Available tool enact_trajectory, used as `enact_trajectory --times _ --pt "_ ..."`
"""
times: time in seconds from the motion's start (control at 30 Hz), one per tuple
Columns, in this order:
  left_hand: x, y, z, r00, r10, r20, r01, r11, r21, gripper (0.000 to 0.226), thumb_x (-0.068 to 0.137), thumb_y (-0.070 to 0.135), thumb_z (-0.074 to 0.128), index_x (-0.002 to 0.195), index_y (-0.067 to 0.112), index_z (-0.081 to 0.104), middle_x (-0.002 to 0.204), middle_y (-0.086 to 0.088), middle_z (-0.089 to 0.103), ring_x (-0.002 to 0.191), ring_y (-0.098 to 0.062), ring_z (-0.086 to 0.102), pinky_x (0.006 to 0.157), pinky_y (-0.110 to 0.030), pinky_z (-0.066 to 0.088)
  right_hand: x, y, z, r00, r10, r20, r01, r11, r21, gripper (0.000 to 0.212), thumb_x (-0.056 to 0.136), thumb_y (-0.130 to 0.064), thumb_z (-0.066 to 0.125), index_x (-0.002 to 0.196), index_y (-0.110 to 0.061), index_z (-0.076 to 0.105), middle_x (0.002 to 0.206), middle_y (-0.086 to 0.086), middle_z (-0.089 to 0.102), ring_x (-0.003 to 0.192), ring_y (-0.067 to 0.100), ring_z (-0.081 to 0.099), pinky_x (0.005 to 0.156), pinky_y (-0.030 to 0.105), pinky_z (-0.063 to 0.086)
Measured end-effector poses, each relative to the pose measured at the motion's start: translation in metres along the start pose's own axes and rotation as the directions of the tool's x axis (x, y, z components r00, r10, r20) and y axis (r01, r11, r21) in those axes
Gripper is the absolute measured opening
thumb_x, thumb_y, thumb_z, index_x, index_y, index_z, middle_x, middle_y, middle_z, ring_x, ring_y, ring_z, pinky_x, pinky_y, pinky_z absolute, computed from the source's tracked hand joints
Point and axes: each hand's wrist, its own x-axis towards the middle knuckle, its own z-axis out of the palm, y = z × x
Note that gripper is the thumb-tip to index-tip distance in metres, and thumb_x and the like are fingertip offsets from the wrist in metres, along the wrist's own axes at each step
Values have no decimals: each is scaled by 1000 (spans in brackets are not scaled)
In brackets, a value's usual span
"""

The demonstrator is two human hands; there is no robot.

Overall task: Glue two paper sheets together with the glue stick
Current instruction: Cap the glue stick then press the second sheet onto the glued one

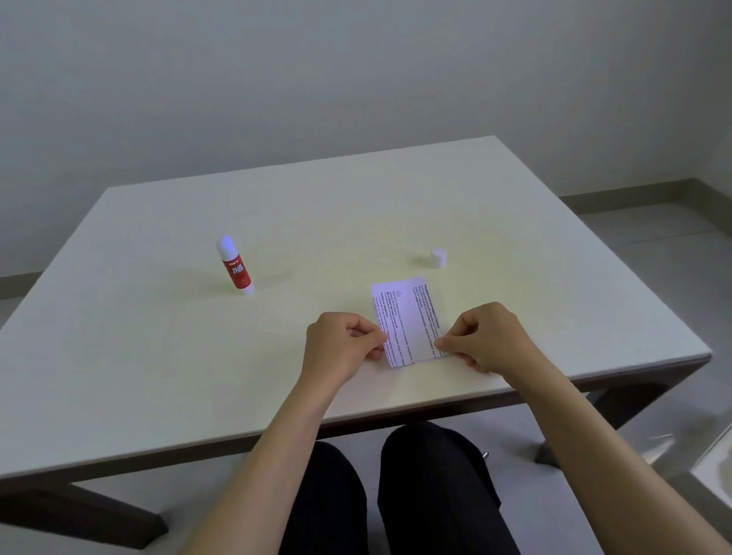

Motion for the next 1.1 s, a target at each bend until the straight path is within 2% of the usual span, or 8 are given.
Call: enact_trajectory --times 0.3,0.43,0.53,0.7,0.8,0.87,0.97,1.1 --pt "1 -2 4 999 32 -16 -31 996 82 16 77 8 74 65 17 69 61 5 69 45 1 65 54 -8 49 -2 -1 5 999 -32 -11 31 997 -77 19 76 -9 73 63 0 62 44 2 52 24 3 39 30 14 31" --pt "2 -1 8 996 76 -47 -66 982 176 13 76 11 74 65 17 70 61 3 71 54 -6 69 66 -22 56 -2 -4 7 996 -89 -5 86 974 -207 22 76 -5 68 60 -4 54 51 -1 50 46 14 46 43 21 36" --pt "2 -1 12 987 145 -74 -117 947 299 9 75 14 71 66 15 70 57 8 67 60 -12 69 64 -26 55 -1 -7 7 995 -101 9 100 959 -264 35 75 -8 69 54 -12 42 55 -2 48 57 19 47 48 24 35" --pt "1 -6 16 958 253 -137 -155 853 498 18 78 28 73 88 20 61 78 9 55 75 -13 56 58 -25 40 -3 -4 7 987 -162 -14 155 966 -207 21 73 -9 73 84 -8 56 62 6 54 54 21 48 54 26 38" --pt "7 -11 12 904 425 41 -354 693 628 44 84 30 67 126 23 55 120 3 54 113 -17 52 90 -31 41 -1 -3 9 984 -176 -3 171 961 -216 32 75 -10 72 105 -15 65 59 -2 52 52 9 49 51 21 36" --pt "13 -13 5 881 401 252 -456 574 680 53 91 41 56 141 27 44 148 8 41 142 -19 29 112 -39 21 -1 -2 10 984 -179 -6 173 960 -218 39 76 -12 72 113 -17 66 61 -7 51 53 5 49 51 16 35" --pt "23 -16 -4 890 242 388 -455 548 702 68 89 60 44 147 30 31 158 15 21 150 -17 4 118 -51 -3 2 -2 11 983 -185 -5 178 954 -240 43 76 -14 72 118 -19 65 63 -14 46 56 3 49 52 16 35" --pt "27 -17 -16 894 202 401 -445 509 737 75 85 66 44 149 30 27 159 16 18 150 -19 0 116 -56 -7 5 -9 18 984 -177 18 174 936 -306 45 78 -24 71 122 -28 62 68 -14 47 73 14 53 58 24 37"
